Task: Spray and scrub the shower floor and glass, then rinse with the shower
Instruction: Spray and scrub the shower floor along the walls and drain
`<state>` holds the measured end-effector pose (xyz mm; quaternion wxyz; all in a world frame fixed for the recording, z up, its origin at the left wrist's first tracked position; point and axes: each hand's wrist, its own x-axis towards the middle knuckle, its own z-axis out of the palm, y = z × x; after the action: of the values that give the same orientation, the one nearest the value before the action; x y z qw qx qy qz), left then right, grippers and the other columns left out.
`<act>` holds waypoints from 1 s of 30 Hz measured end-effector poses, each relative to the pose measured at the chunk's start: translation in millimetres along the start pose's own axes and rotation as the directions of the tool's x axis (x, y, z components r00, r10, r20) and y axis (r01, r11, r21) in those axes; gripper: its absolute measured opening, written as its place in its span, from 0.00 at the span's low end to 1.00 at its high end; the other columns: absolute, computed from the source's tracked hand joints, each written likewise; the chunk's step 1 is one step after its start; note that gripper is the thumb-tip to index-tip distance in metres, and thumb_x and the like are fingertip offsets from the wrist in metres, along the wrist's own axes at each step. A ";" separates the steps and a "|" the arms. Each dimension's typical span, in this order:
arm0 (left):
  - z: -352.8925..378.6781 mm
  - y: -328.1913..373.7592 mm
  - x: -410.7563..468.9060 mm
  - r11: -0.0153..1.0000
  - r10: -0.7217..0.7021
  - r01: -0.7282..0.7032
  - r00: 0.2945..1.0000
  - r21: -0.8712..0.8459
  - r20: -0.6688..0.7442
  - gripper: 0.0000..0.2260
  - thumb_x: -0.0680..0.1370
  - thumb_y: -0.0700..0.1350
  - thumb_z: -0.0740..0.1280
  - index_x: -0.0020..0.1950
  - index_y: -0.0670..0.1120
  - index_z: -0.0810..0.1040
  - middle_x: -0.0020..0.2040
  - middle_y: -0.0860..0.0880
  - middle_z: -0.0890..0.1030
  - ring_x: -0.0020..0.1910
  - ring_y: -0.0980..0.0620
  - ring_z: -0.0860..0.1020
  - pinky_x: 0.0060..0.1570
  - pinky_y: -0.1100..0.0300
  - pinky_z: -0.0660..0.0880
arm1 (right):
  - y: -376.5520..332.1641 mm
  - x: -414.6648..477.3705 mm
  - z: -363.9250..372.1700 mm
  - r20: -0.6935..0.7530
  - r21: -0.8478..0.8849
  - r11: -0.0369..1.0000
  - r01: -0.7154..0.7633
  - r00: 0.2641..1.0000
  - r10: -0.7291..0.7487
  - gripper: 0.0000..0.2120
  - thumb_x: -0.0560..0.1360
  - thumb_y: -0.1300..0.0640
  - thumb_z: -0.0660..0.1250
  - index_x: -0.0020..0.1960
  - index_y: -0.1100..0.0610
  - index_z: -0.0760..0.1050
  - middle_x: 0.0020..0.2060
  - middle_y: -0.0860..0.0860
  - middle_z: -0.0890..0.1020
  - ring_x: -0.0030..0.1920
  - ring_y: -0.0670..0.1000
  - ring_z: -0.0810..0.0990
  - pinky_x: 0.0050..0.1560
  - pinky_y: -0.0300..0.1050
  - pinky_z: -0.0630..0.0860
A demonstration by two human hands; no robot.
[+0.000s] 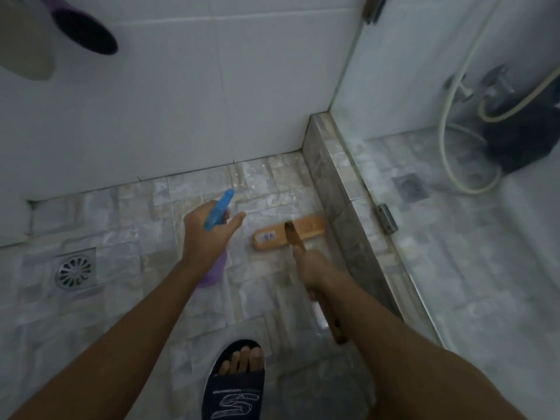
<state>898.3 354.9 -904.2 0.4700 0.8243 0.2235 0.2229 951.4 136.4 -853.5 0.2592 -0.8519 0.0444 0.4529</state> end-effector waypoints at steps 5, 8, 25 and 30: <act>1.9 -7.4 -0.2 0.995 0.088 -0.085 0.994 0.049 -0.065 0.10 0.74 0.44 0.76 0.40 0.43 0.76 0.34 0.46 0.76 0.33 0.49 0.75 0.36 0.52 0.75 | -62.9 48.2 -24.4 0.009 -0.056 0.994 0.092 0.996 -0.092 0.12 0.84 0.66 0.50 0.62 0.61 0.69 0.45 0.63 0.77 0.30 0.57 0.79 0.17 0.42 0.72; -0.1 -10.3 2.8 0.997 0.059 -0.051 0.986 0.056 -0.153 0.11 0.74 0.47 0.75 0.41 0.42 0.77 0.34 0.47 0.76 0.33 0.49 0.75 0.37 0.50 0.76 | -42.5 33.1 -16.4 0.032 0.001 0.998 0.065 0.997 -0.065 0.11 0.83 0.67 0.53 0.61 0.61 0.69 0.47 0.66 0.79 0.35 0.62 0.80 0.29 0.53 0.81; 9.4 -7.4 9.6 0.998 0.029 -0.026 0.999 0.052 -0.044 0.09 0.73 0.45 0.75 0.43 0.41 0.79 0.37 0.46 0.79 0.36 0.48 0.79 0.40 0.50 0.78 | -29.4 37.3 -3.0 0.087 -0.021 0.999 0.041 0.995 -0.039 0.22 0.86 0.45 0.51 0.50 0.62 0.73 0.35 0.60 0.77 0.27 0.56 0.75 0.27 0.47 0.75; 30.0 -2.0 26.2 0.993 -0.047 0.040 0.997 0.107 0.058 0.13 0.70 0.46 0.80 0.43 0.40 0.80 0.39 0.45 0.81 0.38 0.46 0.79 0.42 0.49 0.78 | 23.4 24.1 -6.5 0.041 0.137 0.990 -0.042 0.999 0.036 0.25 0.84 0.39 0.52 0.45 0.58 0.72 0.30 0.57 0.74 0.21 0.53 0.72 0.24 0.44 0.72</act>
<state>936.3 350.7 -915.6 0.4371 0.8493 0.2384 0.1753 963.0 117.0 -879.1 0.3092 -0.8222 0.0872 0.4699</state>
